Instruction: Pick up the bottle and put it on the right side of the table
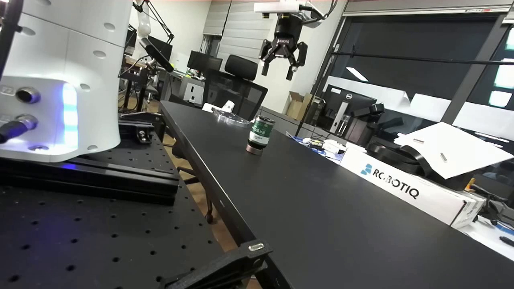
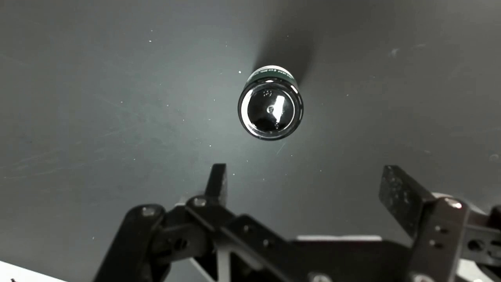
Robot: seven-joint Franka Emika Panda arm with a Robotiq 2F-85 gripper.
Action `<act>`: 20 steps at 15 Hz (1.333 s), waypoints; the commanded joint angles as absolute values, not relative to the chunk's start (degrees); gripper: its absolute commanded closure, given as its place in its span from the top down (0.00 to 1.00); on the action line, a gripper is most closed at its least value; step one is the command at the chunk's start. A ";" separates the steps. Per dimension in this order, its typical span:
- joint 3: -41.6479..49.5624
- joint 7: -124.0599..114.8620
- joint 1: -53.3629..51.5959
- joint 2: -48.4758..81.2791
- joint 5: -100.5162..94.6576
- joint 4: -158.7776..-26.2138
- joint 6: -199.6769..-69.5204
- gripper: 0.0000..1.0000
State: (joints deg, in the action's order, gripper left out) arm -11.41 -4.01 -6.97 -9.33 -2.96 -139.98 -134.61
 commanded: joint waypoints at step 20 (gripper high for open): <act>-7.02 -6.60 -7.09 4.96 -3.24 -147.26 -154.87 1.00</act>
State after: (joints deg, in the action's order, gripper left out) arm -7.63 -4.57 -6.79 4.02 -2.34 -146.61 -153.02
